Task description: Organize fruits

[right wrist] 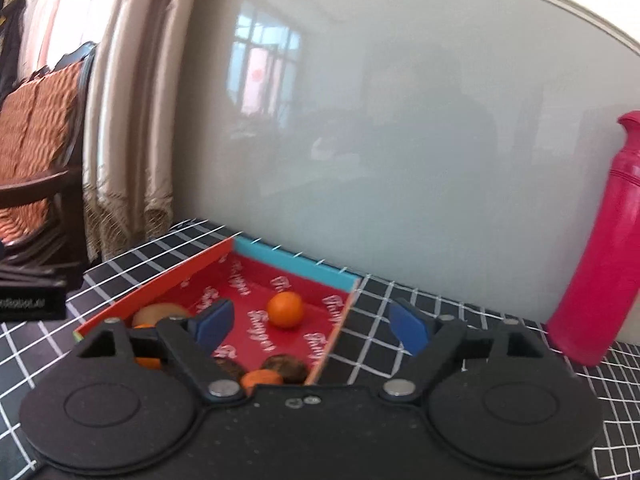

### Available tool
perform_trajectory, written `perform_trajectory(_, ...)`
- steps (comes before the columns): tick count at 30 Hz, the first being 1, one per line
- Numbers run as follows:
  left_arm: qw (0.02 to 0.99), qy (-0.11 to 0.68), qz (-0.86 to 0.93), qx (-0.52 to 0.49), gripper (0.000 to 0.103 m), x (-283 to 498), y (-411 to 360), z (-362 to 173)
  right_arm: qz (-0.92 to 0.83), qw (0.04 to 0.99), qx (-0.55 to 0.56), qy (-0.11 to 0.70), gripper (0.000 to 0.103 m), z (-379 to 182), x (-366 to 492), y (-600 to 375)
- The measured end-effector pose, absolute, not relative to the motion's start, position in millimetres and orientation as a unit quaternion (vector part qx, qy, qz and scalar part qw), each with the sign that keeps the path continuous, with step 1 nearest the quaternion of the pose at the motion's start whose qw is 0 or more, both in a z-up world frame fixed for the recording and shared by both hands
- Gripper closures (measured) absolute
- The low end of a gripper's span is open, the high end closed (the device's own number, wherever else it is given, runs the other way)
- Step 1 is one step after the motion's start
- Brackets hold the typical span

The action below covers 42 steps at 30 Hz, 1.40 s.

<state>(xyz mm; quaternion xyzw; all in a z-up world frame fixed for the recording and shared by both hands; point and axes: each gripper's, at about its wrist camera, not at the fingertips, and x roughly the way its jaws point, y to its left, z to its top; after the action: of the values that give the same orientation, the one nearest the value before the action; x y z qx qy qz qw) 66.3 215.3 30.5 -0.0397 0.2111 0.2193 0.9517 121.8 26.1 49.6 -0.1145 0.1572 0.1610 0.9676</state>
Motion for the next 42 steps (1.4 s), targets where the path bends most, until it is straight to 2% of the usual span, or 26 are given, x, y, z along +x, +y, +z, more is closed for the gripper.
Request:
perform_trajectory(2,0.953,0.213,0.209,-0.043,0.000,66,210,31,0.149,0.971,-0.112,0.153,0.010,52,122,17)
perform_trajectory(9,0.964,0.205,0.161,-0.049,0.000,46,173,44,0.112,0.982,-0.055,0.140,0.005,58,100,-40)
perform_trajectory(11,0.965,0.214,0.145,-0.055,0.000,36,162,46,0.103,0.984,-0.036,0.143,0.000,58,87,-61)
perform_trajectory(21,0.971,0.210,0.107,-0.034,0.000,-41,100,70,0.058,0.986,-0.011,0.158,0.000,60,14,-142)
perform_trajectory(28,0.976,0.195,0.098,-0.004,0.000,-76,71,61,0.035,0.987,-0.002,0.157,0.000,38,-30,-166)
perform_trajectory(35,0.973,0.212,0.088,0.034,0.000,-71,50,32,0.017,0.990,0.017,0.137,0.000,28,-33,-179)
perform_trajectory(42,0.974,0.212,0.082,0.007,0.000,-69,53,30,0.009,0.992,-0.024,0.125,0.000,23,-22,-169)
